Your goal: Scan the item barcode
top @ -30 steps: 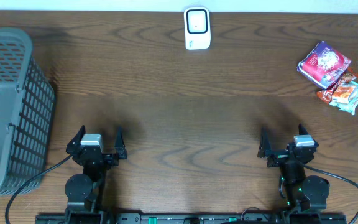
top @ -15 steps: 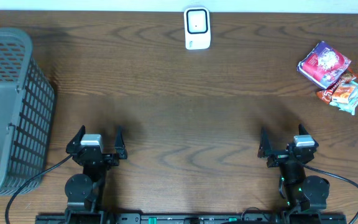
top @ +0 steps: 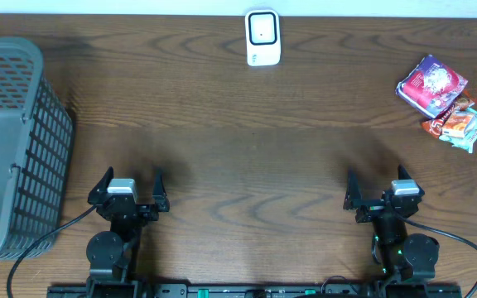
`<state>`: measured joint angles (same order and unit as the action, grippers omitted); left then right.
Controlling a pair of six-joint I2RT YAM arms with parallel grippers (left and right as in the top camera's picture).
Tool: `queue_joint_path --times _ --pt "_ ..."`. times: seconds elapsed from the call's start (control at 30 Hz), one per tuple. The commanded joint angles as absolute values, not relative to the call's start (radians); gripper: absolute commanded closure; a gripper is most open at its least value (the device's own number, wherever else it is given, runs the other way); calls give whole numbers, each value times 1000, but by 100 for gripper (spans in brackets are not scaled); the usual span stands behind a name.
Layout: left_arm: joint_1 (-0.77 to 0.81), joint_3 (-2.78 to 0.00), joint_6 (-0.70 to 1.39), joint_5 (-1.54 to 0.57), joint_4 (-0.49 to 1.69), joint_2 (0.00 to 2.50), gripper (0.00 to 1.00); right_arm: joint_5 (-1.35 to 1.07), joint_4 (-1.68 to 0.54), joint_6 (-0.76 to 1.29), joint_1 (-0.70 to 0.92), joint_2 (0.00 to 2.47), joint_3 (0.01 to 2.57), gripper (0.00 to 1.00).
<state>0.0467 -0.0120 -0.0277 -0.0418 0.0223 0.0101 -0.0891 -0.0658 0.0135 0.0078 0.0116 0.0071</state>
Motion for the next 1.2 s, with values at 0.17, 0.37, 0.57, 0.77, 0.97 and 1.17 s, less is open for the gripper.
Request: queue_joint_path --times 0.17,0.37,0.57,0.77,0.97,1.17 --pt "44 -4 -41 1 74 4 2 -84 -68 3 13 5 6 1" --pt "44 -4 -41 1 74 4 2 -75 -71 2 13 5 6 1" --pt "44 -4 -41 1 74 4 2 -41 -79 3 15 5 6 1" --pt "44 -4 -41 1 74 4 2 -28 -80 29 15 5 6 1" --pt "44 -4 -41 1 74 4 2 -39 -75 28 15 5 6 1" --pt "44 -4 -41 1 74 4 2 -40 -75 28 15 6 6 1"
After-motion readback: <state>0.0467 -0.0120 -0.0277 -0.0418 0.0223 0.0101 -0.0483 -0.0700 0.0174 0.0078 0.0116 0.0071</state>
